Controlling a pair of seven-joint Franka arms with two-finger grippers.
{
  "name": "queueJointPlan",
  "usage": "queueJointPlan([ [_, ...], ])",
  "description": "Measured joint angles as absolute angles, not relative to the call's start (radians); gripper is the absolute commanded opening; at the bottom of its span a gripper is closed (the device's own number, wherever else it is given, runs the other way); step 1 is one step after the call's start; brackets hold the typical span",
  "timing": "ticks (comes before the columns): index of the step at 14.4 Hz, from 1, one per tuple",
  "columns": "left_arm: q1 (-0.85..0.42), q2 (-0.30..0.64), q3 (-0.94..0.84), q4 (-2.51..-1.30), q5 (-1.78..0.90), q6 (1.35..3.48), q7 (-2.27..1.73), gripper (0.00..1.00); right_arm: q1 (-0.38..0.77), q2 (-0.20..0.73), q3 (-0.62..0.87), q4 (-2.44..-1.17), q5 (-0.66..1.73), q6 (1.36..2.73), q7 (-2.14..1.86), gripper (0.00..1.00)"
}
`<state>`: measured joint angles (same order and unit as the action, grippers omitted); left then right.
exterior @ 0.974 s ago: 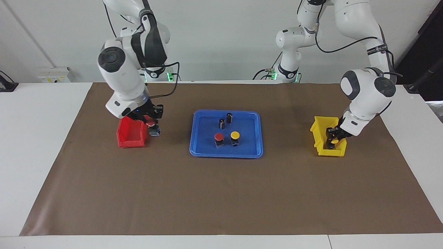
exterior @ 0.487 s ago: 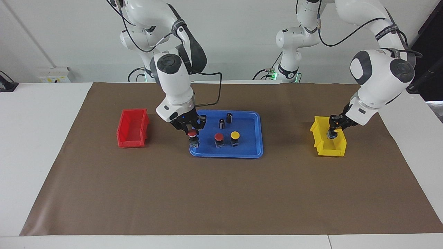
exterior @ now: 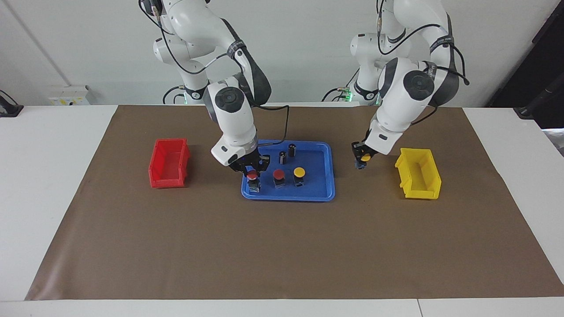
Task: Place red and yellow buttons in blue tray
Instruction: 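Carry the yellow button with the left gripper while the right gripper lowers red into tray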
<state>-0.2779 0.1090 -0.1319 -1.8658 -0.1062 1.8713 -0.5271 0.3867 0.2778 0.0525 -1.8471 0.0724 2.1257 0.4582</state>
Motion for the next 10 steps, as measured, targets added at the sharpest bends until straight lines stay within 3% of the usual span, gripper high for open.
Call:
queueJointPlan([
  [6, -0.374, 0.113, -0.131, -1.922, -0.118, 2.021, -0.669, 0.01, 0.387, 0.262, 0.053, -1.882, 0.096, 2.100, 0.458, 0.40],
  [10, -0.456, 0.181, -0.131, -1.934, -0.118, 2.143, -0.726, 0.01, 0.387, 0.255, 0.053, -1.883, 0.097, 2.074, 0.458, 0.61],
])
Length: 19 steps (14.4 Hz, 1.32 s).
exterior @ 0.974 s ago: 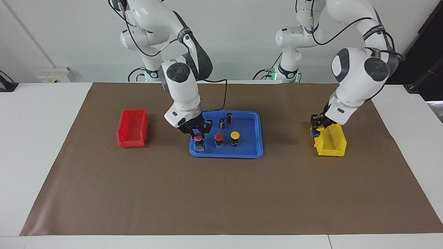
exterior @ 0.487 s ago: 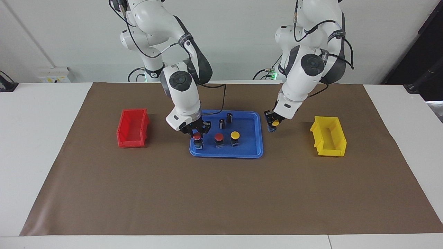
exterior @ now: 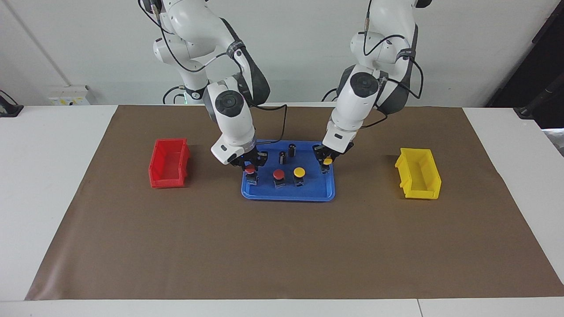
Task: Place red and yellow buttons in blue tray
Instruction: 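Carry the yellow button with the left gripper while the right gripper lowers red into tray, then lower the yellow button into the tray with the left gripper while the right gripper withdraws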
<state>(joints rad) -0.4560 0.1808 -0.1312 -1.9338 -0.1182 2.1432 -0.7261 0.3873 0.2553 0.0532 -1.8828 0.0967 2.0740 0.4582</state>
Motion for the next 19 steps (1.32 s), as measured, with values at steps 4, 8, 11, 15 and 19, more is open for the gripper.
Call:
queueJointPlan([
  [4, -0.461, 0.228, -0.125, -1.932, -0.118, 2.186, -0.726, 0.01, 0.387, 0.252, 0.053, -1.883, 0.097, 2.088, 0.458, 0.66],
  [8, -0.461, 0.245, -0.125, -1.929, -0.118, 2.209, -0.720, 0.01, 0.386, 0.247, 0.051, -1.867, 0.095, 2.101, 0.458, 1.00],
  [11, -0.461, 0.247, -0.125, -1.927, -0.118, 2.219, -0.703, 0.03, 0.370, 0.235, 0.038, -1.837, 0.093, 2.100, 0.458, 1.00],
  [15, -0.461, 0.247, -0.125, -1.927, -0.118, 2.224, -0.698, 0.06, 0.285, 0.192, 0.030, -1.780, 0.054, 2.001, 0.454, 1.00],
  [19, -0.464, 0.265, -0.125, -1.927, -0.118, 2.239, -0.695, 0.17, 0.200, 0.153, 0.029, -1.687, 0.021, 1.816, 0.347, 1.00],
])
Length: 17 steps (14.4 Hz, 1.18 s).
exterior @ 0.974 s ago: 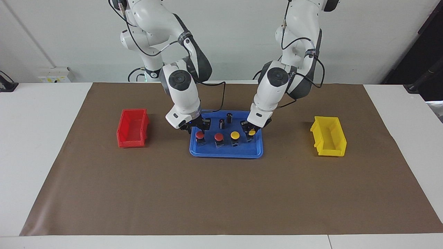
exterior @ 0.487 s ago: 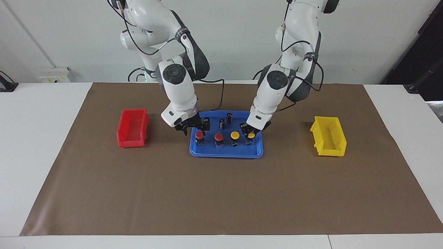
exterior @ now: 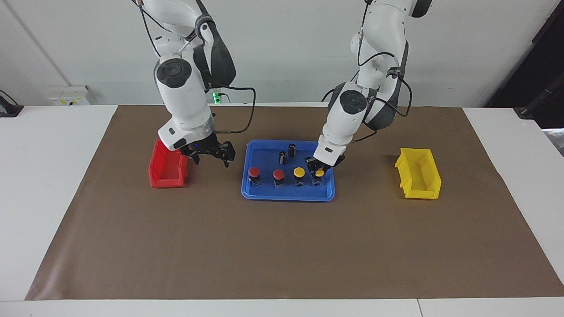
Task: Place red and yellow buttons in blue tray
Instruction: 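Lower the yellow button into the tray with the left gripper while the right gripper withdraws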
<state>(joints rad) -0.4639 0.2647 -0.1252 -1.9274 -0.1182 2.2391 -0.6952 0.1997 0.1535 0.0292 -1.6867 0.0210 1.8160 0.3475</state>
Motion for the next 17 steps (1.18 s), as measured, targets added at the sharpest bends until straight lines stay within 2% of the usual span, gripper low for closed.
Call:
queueJointPlan([
  [2, -0.467, 0.273, -0.127, -1.926, -0.118, 2.245, -0.695, 0.51, 0.149, 0.129, 0.029, -1.674, 0.019, 1.786, 0.294, 1.00],
  [3, -0.467, 0.273, -0.127, -1.924, -0.118, 2.245, -0.695, 0.56, 0.121, 0.113, 0.028, -1.670, 0.018, 1.769, 0.272, 1.00],
  [8, -0.467, 0.274, -0.126, -1.921, -0.118, 2.235, -0.694, 0.57, 0.028, -0.001, 0.028, -1.655, 0.018, 1.638, 0.145, 1.00],
  [11, -0.465, 0.257, -0.121, -1.880, -0.118, 2.139, -0.693, 0.57, 0.001, -0.042, 0.028, -1.659, 0.018, 1.586, 0.101, 1.00],
  [12, -0.463, 0.241, -0.116, -1.857, -0.118, 2.086, -0.689, 0.60, -0.002, -0.045, 0.028, -1.667, 0.018, 1.579, 0.094, 1.00],
  [15, -0.436, 0.162, -0.105, -1.798, -0.118, 1.917, -0.652, 0.78, -0.003, -0.045, 0.031, -1.683, 0.018, 1.578, 0.092, 1.00],
  [17, -0.370, 0.082, -0.099, -1.790, -0.116, 1.834, -0.542, 0.99, -0.002, -0.045, 0.034, -1.685, 0.018, 1.578, 0.092, 1.00],
])
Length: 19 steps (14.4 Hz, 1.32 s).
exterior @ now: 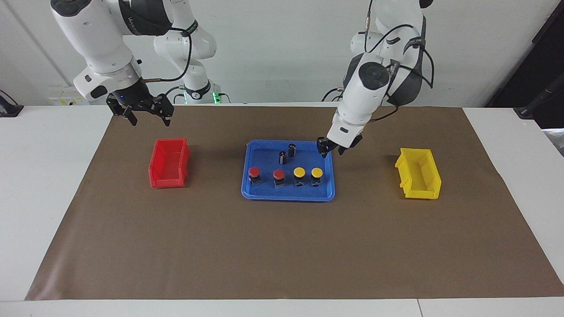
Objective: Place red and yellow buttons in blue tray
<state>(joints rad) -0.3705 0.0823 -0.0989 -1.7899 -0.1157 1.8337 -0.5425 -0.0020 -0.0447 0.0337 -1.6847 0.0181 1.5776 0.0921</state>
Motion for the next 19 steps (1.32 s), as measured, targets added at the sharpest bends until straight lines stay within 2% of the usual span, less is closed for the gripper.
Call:
queueJointPlan([
  [4, -0.142, -0.031, -0.085, -1.791, -0.115, 1.717, -0.211, 0.99, -0.003, -0.045, 0.034, -1.685, 0.018, 1.578, 0.092, 1.00],
  [7, -0.050, -0.068, -0.082, -1.791, -0.046, 1.681, -0.089, 0.99, -0.002, -0.045, 0.035, -1.685, 0.018, 1.572, 0.092, 1.00],
  [13, 0.049, -0.085, -0.082, -1.732, 0.001, 1.627, 0.068, 0.99, -0.001, -0.045, 0.037, -1.685, 0.018, 1.571, 0.091, 1.00],
  [19, 0.058, -0.084, -0.085, -1.715, 0.003, 1.593, 0.074, 0.99, -0.001, -0.045, 0.038, -1.688, 0.018, 1.571, 0.091, 1.00],
])
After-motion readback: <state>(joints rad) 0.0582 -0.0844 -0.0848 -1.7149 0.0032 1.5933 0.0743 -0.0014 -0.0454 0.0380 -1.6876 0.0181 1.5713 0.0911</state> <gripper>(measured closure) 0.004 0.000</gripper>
